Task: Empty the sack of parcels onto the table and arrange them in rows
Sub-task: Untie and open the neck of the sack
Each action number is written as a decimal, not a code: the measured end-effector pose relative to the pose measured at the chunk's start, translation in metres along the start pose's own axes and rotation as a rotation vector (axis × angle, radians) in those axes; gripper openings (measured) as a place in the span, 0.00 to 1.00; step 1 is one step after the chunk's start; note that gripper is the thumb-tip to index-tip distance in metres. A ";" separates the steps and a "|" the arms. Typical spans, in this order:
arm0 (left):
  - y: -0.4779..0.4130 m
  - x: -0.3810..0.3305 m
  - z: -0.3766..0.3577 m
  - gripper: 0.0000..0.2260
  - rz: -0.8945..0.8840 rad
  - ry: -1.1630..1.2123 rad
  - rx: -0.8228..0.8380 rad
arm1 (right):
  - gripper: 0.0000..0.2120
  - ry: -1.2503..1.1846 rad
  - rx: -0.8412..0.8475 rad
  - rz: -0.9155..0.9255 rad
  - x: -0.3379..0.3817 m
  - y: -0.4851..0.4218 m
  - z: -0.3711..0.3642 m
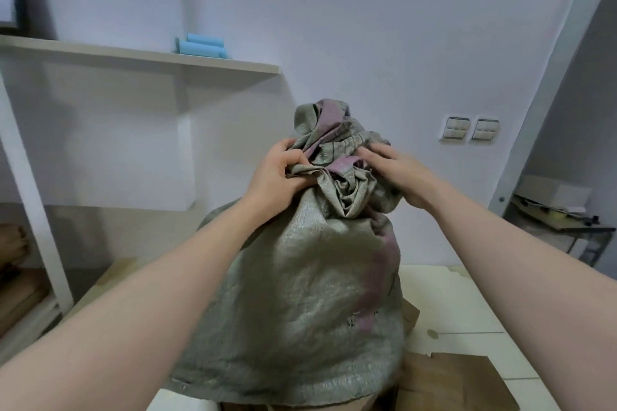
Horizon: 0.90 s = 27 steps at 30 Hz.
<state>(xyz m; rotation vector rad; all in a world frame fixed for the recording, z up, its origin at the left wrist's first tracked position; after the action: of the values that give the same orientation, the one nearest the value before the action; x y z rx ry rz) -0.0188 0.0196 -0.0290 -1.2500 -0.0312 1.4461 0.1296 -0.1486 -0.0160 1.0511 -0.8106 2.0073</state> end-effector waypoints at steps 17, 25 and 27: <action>-0.015 -0.010 0.032 0.12 -0.010 0.110 -0.162 | 0.13 0.029 -0.429 -0.300 -0.018 -0.004 0.028; -0.028 -0.016 0.057 0.06 -0.014 0.054 -0.250 | 0.13 0.229 -0.661 -0.045 0.037 -0.012 0.039; -0.033 -0.024 0.063 0.06 -0.041 0.054 -0.302 | 0.14 0.227 -0.767 0.091 0.059 -0.008 0.045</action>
<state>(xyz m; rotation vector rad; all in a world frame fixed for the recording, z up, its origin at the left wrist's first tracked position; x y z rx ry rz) -0.0442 0.0508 0.0348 -1.5241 -0.2450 1.4062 0.1307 -0.1611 0.0570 0.3440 -1.3600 1.6079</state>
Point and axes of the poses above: each hand's wrist, its own y-axis away from the middle knuckle, its own z-axis out of the back of the hand, x = y × z, the point moved 5 cm from there along -y, towards the middle knuckle, and after that the axes turned 4 degrees about -y, right-handed, at the moved point
